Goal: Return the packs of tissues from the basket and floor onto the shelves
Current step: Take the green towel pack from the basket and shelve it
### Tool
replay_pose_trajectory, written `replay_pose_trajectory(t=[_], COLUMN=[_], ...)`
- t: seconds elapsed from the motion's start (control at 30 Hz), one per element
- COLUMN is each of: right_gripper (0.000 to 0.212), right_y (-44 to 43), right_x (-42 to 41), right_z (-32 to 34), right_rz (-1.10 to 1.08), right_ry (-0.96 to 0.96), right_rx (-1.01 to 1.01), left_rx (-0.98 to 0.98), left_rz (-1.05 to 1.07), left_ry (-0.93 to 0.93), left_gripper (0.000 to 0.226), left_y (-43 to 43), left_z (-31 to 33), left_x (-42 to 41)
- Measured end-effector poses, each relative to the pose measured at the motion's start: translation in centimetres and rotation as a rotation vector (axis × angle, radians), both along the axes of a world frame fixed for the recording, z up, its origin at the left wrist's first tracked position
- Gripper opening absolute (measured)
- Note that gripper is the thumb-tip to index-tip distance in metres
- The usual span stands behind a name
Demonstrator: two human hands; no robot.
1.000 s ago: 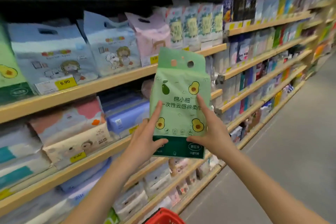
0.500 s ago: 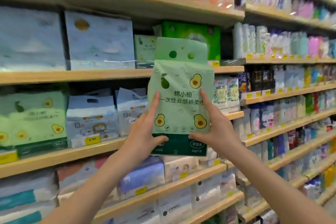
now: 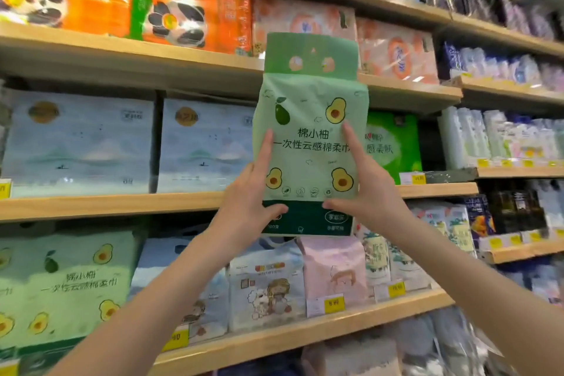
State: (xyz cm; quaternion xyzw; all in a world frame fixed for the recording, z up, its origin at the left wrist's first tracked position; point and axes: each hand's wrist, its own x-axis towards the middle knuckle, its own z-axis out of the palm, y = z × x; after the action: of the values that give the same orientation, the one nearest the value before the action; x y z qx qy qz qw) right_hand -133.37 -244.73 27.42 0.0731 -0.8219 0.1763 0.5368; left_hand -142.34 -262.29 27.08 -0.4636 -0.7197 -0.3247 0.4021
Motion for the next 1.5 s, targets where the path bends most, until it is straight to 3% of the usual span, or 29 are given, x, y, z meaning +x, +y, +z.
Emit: replay_pose_trajectory(t=[0.57,1.03,1.5], right_gripper=[0.120,0.121,0.123], right_y=[8.3,15.7,17.3], right_x=[-8.7,-19.2,-22.1], right_z=[10.4,9.9,9.0], right_rz=[0.020,0.126,0.231], right_ry=[0.200,0.168,-0.138], right_rx=[0.097,0.129,0.089], left_rx=[0.149,0.134,-0.057], left_rz=[0.112,0.278,0.365], left_ry=[0.223,0.228,-0.132], left_gripper=[0.119,0.120,0.126], left_y=[8.4,14.9,15.1], left_z=[10.1,8.8,9.5], left_x=[-7.7,-16.0,-17.7])
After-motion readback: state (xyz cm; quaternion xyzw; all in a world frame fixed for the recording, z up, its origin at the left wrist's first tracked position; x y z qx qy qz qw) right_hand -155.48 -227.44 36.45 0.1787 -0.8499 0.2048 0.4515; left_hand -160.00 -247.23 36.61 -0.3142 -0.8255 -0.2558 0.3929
